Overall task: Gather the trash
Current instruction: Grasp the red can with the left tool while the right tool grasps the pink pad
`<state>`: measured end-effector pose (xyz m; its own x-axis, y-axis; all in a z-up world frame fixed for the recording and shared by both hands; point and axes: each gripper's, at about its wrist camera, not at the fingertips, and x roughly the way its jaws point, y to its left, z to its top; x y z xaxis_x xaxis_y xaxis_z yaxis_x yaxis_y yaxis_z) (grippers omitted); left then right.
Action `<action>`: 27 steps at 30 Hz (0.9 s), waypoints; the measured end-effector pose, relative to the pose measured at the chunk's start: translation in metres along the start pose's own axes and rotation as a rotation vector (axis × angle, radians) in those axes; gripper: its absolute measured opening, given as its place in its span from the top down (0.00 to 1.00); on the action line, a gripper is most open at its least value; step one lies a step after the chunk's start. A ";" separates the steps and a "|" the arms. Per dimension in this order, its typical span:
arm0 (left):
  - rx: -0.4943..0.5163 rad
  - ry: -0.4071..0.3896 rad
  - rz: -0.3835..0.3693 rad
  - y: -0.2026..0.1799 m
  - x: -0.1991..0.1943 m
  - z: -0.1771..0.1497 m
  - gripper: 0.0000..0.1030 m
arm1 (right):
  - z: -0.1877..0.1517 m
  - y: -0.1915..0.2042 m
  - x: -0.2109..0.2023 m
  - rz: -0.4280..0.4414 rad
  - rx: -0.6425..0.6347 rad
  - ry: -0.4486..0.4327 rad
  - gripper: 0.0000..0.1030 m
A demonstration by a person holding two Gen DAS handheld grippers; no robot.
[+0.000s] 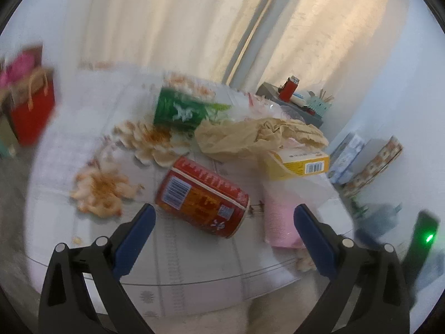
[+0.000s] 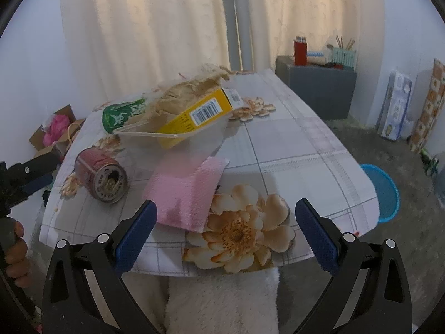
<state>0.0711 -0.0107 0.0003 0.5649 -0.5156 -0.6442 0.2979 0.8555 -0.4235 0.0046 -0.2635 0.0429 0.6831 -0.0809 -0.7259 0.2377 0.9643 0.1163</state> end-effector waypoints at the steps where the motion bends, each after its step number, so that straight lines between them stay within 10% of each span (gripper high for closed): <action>1: -0.057 0.026 -0.026 0.005 0.006 0.003 0.05 | 0.001 -0.001 0.003 0.001 0.001 0.007 0.08; 9: -0.483 0.200 -0.117 0.043 0.053 0.012 0.09 | 0.005 -0.015 0.018 0.015 0.028 0.017 0.08; 13: -0.603 0.275 -0.001 0.048 0.079 0.019 0.19 | 0.003 -0.023 0.023 0.023 0.058 0.027 0.08; 19: -0.593 0.253 0.189 0.033 0.097 0.029 0.19 | -0.002 -0.037 0.023 0.021 0.099 0.026 0.08; 27: -0.391 0.233 0.242 -0.001 0.114 0.045 0.30 | -0.007 -0.050 0.020 0.012 0.124 0.034 0.08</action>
<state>0.1700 -0.0682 -0.0446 0.3824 -0.3398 -0.8593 -0.1553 0.8931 -0.4223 0.0016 -0.3113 0.0184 0.6631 -0.0590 -0.7462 0.3148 0.9264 0.2066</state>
